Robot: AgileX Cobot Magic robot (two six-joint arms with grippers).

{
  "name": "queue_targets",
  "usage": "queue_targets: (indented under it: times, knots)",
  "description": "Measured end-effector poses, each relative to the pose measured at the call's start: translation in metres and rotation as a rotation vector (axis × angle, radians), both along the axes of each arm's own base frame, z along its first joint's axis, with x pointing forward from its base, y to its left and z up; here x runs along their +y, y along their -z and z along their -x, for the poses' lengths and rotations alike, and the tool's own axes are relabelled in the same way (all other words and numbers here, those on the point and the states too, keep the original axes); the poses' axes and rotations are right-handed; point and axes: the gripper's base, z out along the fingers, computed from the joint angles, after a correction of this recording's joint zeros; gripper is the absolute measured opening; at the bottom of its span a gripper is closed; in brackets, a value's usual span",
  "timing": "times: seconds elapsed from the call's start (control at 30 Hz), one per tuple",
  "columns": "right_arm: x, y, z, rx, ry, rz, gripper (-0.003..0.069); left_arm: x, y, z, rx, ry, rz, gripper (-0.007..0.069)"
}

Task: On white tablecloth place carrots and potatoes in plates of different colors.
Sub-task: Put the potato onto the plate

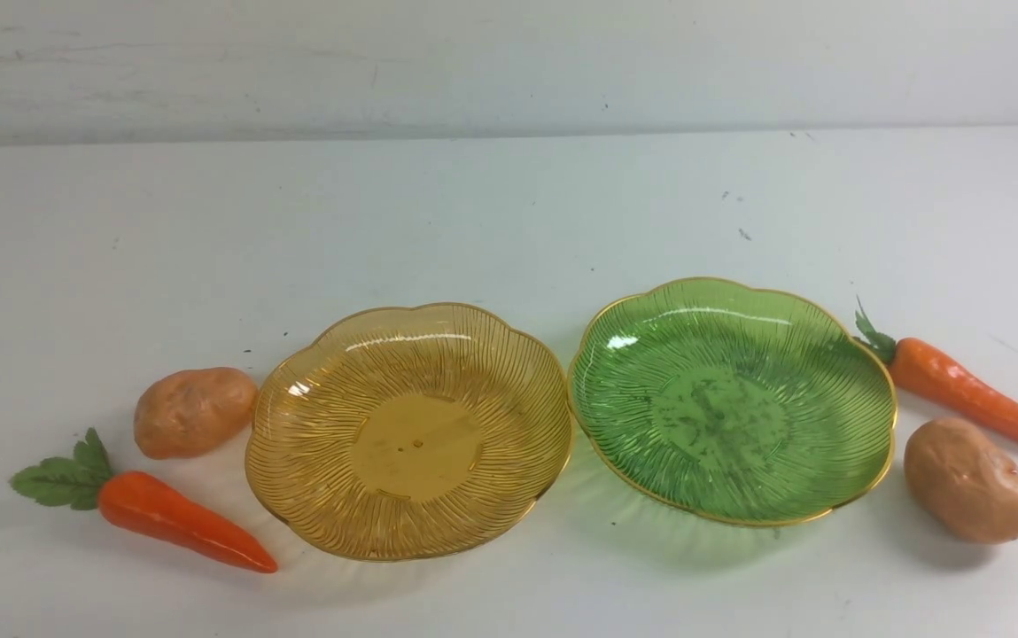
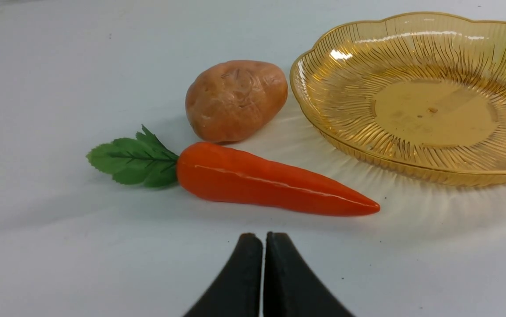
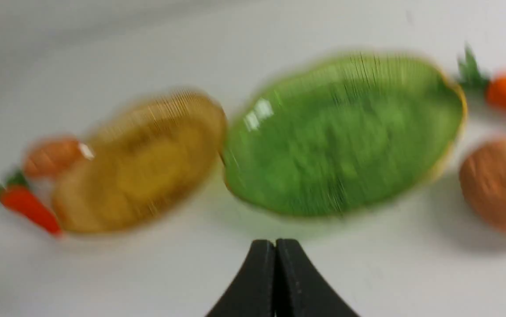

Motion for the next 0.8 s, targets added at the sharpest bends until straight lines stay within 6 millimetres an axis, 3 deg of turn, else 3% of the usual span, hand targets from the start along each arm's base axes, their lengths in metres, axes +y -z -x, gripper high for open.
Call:
queue_targets:
  times: [0.1, 0.27, 0.4, 0.57, 0.63, 0.8]
  knots:
    - [-0.006, 0.028, -0.039, 0.392, -0.005, 0.207, -0.001, 0.0, 0.0, 0.0, 0.0, 0.0, 0.0, -0.0004]
    - [-0.006, 0.063, -0.094, 0.513, -0.027, 0.315, 0.0057, 0.0, 0.0, 0.0, 0.0, 0.0, 0.0, -0.0004]
    - [-0.006, 0.068, -0.135, 0.503, -0.063, 0.402, 0.0262, 0.0, 0.0, 0.0, 0.0, 0.0, 0.0, -0.0004]
    - [-0.012, 0.074, -0.167, 0.473, -0.058, 0.538, 0.0614, 0.0, 0.0, 0.0, 0.0, 0.0, 0.0, -0.0004]
    - [-0.013, 0.086, -0.175, 0.5, -0.058, 0.559, 0.067, 0.0, 0.0, 0.0, 0.0, 0.0, 0.0, -0.0004]
    - [-0.013, 0.116, -0.194, 0.534, -0.072, 0.599, 0.0689, 0.0, 0.0, 0.0, 0.0, 0.0, 0.0, -0.0004]
